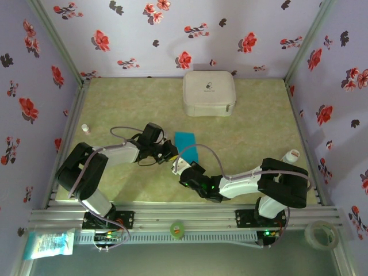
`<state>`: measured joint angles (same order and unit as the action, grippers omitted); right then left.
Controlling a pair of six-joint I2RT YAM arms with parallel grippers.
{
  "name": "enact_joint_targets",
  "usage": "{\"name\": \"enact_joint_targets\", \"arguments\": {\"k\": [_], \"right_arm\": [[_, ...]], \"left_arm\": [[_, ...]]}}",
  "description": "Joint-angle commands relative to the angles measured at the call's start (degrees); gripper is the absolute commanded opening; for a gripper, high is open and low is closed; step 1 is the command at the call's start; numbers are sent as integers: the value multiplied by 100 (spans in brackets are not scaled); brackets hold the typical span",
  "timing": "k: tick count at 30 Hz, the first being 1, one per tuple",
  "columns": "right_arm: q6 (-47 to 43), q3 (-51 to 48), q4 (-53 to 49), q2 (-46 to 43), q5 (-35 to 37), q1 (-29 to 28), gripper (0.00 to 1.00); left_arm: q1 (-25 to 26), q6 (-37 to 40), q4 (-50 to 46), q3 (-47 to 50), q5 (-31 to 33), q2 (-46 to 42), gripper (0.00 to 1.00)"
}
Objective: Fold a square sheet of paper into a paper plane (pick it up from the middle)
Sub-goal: Third fold the triangle at the center of the table.
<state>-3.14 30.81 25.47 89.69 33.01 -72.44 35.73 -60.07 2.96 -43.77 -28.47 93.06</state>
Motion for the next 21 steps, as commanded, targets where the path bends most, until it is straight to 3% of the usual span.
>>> {"name": "enact_joint_targets", "arguments": {"k": [1,4,7,13,21], "right_arm": [[285,-47,36,-91,-35,-11,0],[526,-75,30,-146,-323,79,0],[1046,-134,68,-335,-1090,365,0],[2563,-142,315,-514,-3672,1372,0],[3293,100,412,-361,-5023,1887,0]], "left_arm": [[-22,141,-85,-97,167,-264,19],[-60,350,-500,-147,502,-556,31],[-167,560,-994,-161,921,-935,36],[-577,843,-1575,-130,1237,-1682,40],[-774,1215,-1768,-306,988,-1923,39]]}}
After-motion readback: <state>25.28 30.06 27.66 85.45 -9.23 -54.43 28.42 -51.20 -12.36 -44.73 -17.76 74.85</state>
